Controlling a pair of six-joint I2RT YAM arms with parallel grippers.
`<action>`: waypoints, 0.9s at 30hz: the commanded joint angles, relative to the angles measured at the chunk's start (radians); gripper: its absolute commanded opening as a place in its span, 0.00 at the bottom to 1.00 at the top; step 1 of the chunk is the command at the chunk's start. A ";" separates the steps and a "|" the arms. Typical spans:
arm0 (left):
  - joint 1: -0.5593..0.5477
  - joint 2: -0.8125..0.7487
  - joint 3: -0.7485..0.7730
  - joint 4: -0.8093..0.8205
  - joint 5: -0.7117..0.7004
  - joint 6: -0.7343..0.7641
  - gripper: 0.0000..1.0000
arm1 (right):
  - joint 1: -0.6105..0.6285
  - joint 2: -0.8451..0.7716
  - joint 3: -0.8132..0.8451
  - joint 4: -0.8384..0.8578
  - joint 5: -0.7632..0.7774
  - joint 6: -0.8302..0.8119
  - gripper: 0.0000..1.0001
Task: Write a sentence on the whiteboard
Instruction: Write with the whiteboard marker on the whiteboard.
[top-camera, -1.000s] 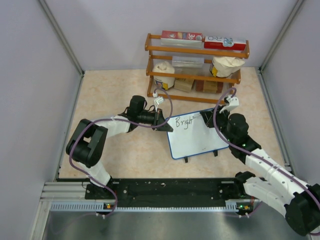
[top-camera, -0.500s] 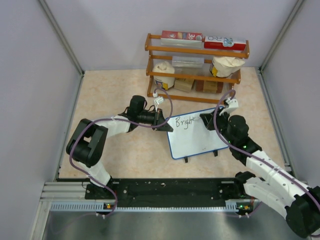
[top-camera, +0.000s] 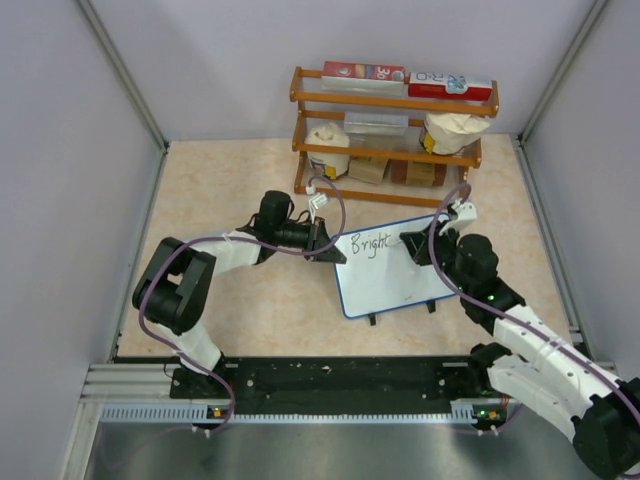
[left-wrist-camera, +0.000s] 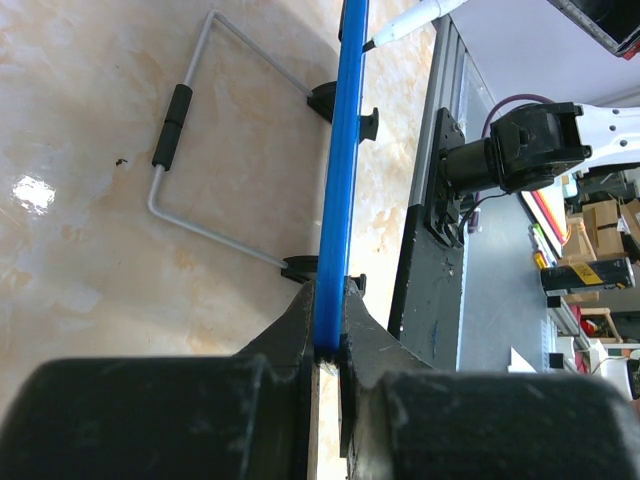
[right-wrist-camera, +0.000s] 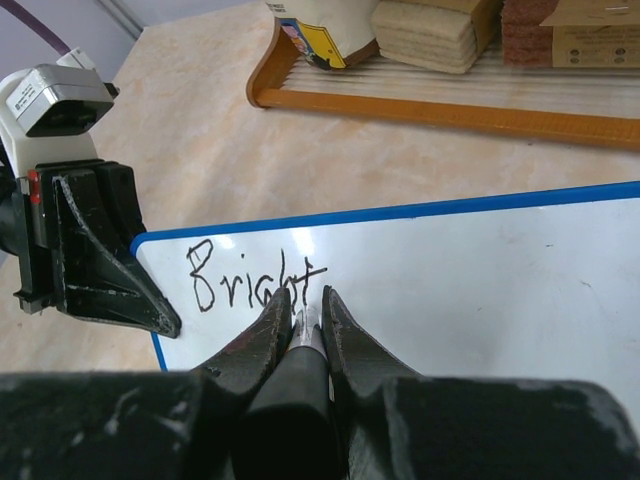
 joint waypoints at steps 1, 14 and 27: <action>-0.014 0.036 -0.009 -0.059 -0.119 0.121 0.00 | -0.008 -0.022 -0.005 -0.014 0.020 -0.016 0.00; -0.014 0.035 -0.009 -0.060 -0.119 0.122 0.00 | -0.008 -0.016 0.035 -0.005 0.075 -0.019 0.00; -0.012 0.038 -0.008 -0.060 -0.119 0.122 0.00 | -0.008 -0.088 0.064 -0.008 0.096 -0.050 0.00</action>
